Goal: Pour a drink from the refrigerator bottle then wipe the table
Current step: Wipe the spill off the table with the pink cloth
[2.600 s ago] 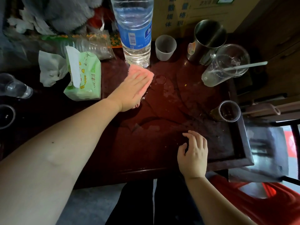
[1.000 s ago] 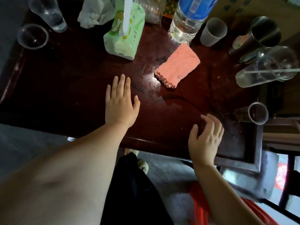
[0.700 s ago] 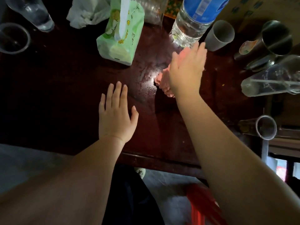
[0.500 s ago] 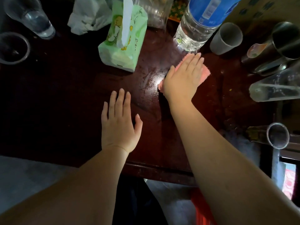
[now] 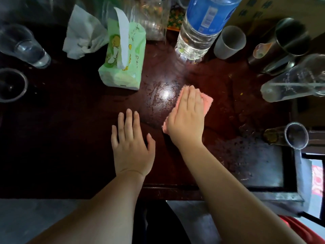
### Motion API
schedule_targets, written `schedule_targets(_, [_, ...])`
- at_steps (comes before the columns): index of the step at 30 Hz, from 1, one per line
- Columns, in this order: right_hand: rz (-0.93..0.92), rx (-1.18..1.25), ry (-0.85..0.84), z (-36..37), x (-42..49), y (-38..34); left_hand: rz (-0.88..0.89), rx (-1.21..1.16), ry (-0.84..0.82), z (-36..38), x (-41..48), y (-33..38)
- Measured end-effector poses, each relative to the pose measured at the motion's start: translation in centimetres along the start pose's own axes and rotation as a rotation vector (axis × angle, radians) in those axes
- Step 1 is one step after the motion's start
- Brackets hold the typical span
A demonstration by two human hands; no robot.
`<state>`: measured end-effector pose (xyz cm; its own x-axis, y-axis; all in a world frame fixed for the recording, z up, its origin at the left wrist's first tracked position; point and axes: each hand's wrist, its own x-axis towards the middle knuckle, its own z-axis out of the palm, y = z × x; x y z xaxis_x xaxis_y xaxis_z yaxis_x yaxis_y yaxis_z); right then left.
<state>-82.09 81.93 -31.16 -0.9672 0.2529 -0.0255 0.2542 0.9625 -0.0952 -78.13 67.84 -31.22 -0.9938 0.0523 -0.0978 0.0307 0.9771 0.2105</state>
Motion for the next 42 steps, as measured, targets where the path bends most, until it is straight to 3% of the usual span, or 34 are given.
schedule_targets(14, [0.172, -0.015, 0.050, 0.2, 7.1, 1.3, 0.031, -0.005, -0.023, 0.1, 0.0, -0.1])
schedule_targets(24, [0.108, -0.038, -0.011, -0.1, -0.4, 0.4, 0.020, -0.040, 0.002, 0.1, 0.0, -0.1])
schedule_targets(29, [0.123, -0.066, -0.044, 0.0, 3.3, 1.7, 0.017, -0.033, -0.009, 0.1, 0.0, -0.1])
schedule_targets(36, [0.382, -0.018, 0.055, 0.2, 8.5, 3.0, 0.030, -0.031, -0.004, 0.0, 0.0, -0.1])
schedule_targets(42, [0.469, 0.003, 0.091, 0.1, 4.3, 1.8, 0.025, -0.029, -0.007, -0.2, -0.1, 0.0])
